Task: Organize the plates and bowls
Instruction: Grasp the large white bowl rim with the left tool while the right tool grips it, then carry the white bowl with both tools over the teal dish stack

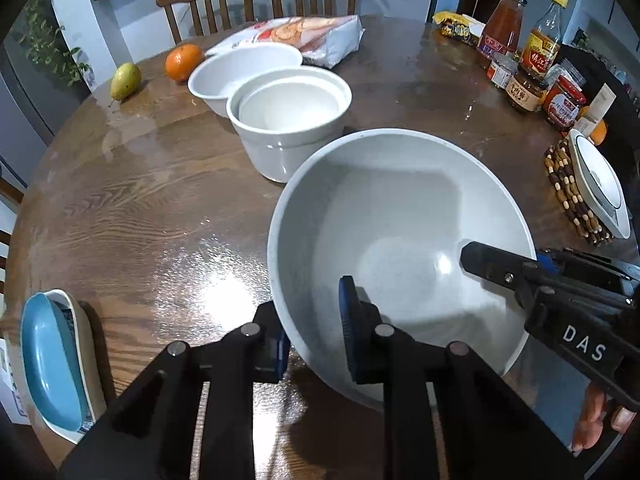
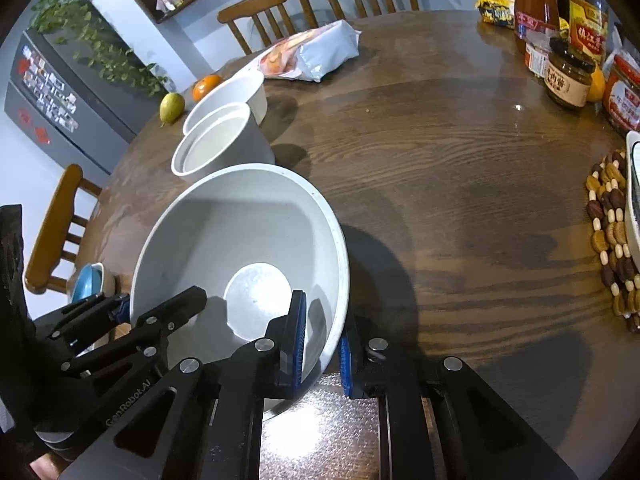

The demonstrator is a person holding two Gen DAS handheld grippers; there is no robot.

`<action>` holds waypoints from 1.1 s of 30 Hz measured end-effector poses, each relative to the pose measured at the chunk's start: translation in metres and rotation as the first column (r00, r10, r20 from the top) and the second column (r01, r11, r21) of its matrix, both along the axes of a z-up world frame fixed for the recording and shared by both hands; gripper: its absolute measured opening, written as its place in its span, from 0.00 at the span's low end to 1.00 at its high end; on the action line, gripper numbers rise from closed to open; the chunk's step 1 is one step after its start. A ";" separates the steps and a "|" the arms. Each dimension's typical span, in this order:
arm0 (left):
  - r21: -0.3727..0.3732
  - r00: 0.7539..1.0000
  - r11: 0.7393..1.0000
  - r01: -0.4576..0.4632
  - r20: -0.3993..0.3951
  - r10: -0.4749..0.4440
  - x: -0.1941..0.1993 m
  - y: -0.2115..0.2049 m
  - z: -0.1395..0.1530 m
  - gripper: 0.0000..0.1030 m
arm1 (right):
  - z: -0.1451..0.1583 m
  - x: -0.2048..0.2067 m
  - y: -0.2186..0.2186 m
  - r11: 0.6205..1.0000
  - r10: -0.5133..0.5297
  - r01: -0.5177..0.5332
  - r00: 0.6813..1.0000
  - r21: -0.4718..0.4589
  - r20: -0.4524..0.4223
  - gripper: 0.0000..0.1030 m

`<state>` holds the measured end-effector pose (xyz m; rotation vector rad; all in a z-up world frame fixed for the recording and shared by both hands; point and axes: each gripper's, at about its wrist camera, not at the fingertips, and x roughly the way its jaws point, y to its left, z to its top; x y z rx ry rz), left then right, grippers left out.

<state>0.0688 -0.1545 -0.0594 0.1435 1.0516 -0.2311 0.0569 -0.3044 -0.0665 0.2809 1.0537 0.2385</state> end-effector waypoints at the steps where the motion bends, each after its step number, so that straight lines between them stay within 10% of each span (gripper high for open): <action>1: 0.001 1.000 1.000 -0.001 0.009 0.001 -0.002 0.001 0.003 0.19 | 0.002 -0.001 0.001 1.000 0.000 0.000 1.000 -0.002 0.007 0.16; 33: 0.008 0.956 0.971 -0.237 0.178 0.232 -0.060 0.149 0.052 0.20 | 0.058 -0.019 0.152 0.973 0.232 -0.230 0.965 -0.035 0.121 0.16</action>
